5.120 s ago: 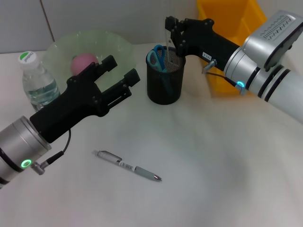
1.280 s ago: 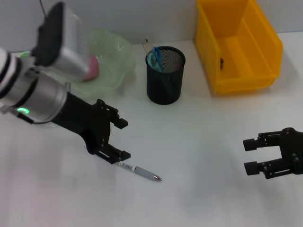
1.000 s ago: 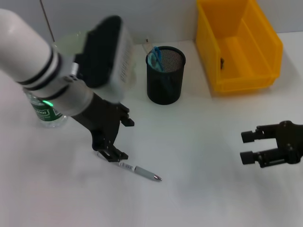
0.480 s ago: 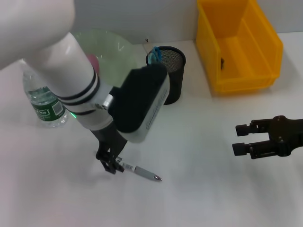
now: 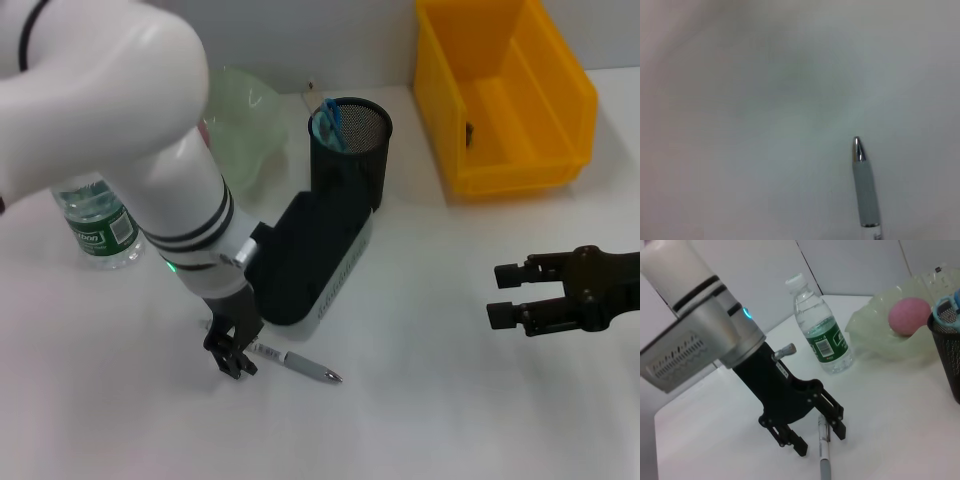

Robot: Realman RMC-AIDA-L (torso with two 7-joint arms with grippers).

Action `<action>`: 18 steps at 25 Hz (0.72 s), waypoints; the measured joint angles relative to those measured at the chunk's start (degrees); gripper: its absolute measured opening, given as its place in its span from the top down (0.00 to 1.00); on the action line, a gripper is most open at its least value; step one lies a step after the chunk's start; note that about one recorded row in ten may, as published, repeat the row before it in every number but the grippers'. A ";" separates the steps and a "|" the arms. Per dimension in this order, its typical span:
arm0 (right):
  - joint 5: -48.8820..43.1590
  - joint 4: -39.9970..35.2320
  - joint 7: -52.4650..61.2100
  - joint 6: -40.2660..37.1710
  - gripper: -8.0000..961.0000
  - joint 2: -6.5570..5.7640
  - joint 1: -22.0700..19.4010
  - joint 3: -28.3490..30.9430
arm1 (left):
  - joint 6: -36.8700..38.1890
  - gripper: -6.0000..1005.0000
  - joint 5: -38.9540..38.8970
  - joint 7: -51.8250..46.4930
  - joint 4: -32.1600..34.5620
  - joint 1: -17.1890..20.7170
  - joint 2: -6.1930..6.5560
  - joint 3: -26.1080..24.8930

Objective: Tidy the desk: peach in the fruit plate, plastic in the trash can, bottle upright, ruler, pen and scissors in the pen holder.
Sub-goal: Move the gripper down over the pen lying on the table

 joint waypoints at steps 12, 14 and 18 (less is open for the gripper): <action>0.05 0.00 -0.09 0.11 0.18 0.14 0.19 -0.01 | -2.88 0.53 0.51 -0.01 0.16 0.35 -0.02 3.09; 0.14 0.00 -0.14 0.11 0.18 0.14 0.24 -0.01 | -2.85 0.62 0.53 -0.01 -0.06 0.14 -0.05 3.11; 0.31 0.00 -0.24 0.12 0.18 0.14 0.44 -0.01 | -2.50 0.76 0.48 -0.02 -0.16 0.05 -0.07 3.17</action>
